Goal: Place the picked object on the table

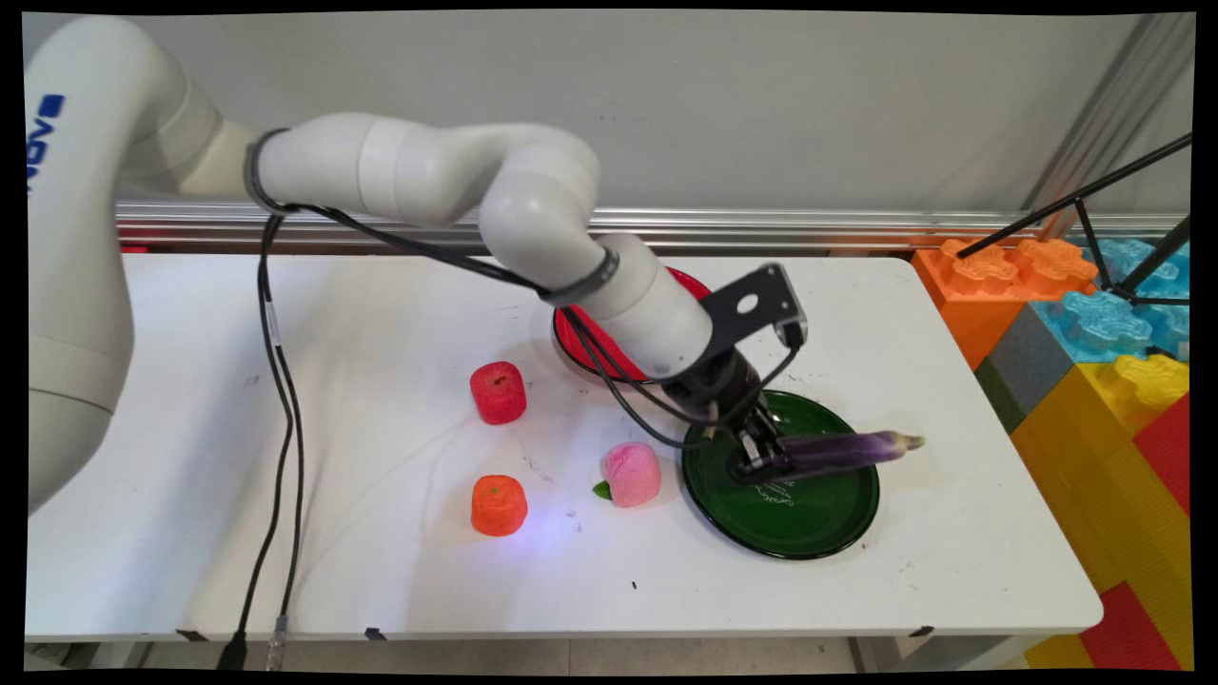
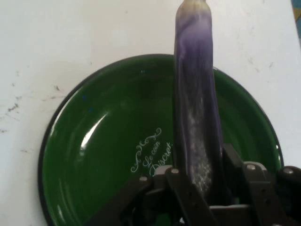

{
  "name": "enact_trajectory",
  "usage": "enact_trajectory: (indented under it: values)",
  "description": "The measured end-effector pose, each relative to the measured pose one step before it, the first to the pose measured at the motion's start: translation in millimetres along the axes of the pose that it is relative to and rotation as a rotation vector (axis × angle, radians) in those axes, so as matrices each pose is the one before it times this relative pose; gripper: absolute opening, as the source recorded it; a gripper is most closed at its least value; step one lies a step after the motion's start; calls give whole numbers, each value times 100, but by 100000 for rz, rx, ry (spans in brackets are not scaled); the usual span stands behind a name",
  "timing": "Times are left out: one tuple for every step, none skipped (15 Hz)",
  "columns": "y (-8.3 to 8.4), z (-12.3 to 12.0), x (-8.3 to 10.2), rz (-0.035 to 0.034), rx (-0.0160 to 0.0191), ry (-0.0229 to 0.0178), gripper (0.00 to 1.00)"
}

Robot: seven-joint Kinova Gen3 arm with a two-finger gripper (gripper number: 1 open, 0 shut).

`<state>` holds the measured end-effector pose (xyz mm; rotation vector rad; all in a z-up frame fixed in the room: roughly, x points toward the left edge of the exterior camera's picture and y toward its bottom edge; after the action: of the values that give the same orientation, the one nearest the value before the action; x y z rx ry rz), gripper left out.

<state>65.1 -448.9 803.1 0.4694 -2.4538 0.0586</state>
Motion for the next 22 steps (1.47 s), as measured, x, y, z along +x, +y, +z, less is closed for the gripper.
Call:
enact_trajectory:
  values:
    - [-1, -641, 230, 163, 233, 356, 0]
    - [-63, -941, 245, 395, 436, 393, 0]
    - [-77, -846, 95, 294, 407, 147, 0]
    - [-81, -635, 7, 173, 342, 12, 0]
    - [-137, -982, -101, 132, 500, -139, 0]
    - [-115, -766, -166, 27, 444, -254, 0]
    - [-139, -742, -204, -41, 450, -302, 0]
    - [-95, -509, -195, -132, 331, -358, 0]
    - [-175, -761, -334, -321, 543, -522, 0]
    - [-210, -888, -459, -499, 632, -738, 0]
    - [-252, -994, -584, -639, 707, -805, 0]
    - [-150, -580, -346, -361, 396, -522, 0]
    - [-204, -795, -535, -480, 487, -812, 0]
    - [-206, -752, -557, -458, 442, -841, 0]
    - [-175, -612, -488, -392, 390, -731, 0]
    - [-149, -483, -450, -292, 291, -668, 0]
    - [-144, -453, -431, -276, 269, -630, 0]
    - [-208, -592, -682, -374, 385, -1008, 0]
    - [-218, -542, -708, -247, 313, -1091, 0]
    - [-210, -489, -700, -249, 320, -1041, 0]
    - [-182, -395, -666, -267, 272, -996, 0]
    - [-242, -435, -963, -488, 337, -1446, 0]
